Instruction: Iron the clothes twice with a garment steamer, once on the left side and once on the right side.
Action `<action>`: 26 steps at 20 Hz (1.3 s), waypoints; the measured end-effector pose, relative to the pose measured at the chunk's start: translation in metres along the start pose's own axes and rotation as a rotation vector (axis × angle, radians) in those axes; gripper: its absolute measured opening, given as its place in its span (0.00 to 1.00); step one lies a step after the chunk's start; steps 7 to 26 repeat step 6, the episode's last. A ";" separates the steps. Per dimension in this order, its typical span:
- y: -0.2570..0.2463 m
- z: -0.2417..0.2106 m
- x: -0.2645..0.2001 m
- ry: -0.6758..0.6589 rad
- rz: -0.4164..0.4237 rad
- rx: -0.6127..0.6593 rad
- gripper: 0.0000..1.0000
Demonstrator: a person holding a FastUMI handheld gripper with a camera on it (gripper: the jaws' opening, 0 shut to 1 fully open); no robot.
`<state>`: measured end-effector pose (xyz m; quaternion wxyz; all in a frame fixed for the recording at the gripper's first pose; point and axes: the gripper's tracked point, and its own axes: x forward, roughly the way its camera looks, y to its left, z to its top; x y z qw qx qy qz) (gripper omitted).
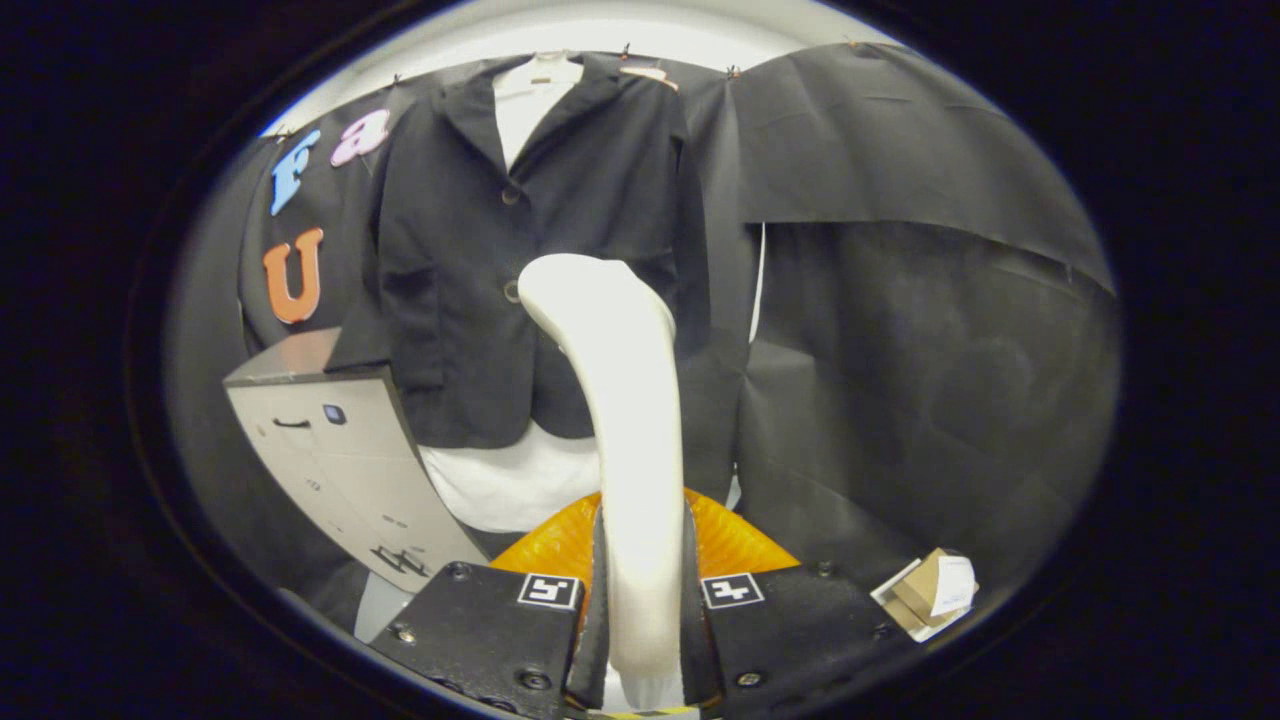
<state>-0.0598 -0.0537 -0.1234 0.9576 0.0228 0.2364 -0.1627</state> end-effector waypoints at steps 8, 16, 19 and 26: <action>-0.030 0.042 -0.093 -0.136 0.124 0.012 0.31; -0.030 0.042 -0.093 -0.136 0.124 0.012 0.31; -0.030 0.042 -0.093 -0.136 0.124 0.012 0.31; -0.030 0.042 -0.093 -0.136 0.124 0.012 0.31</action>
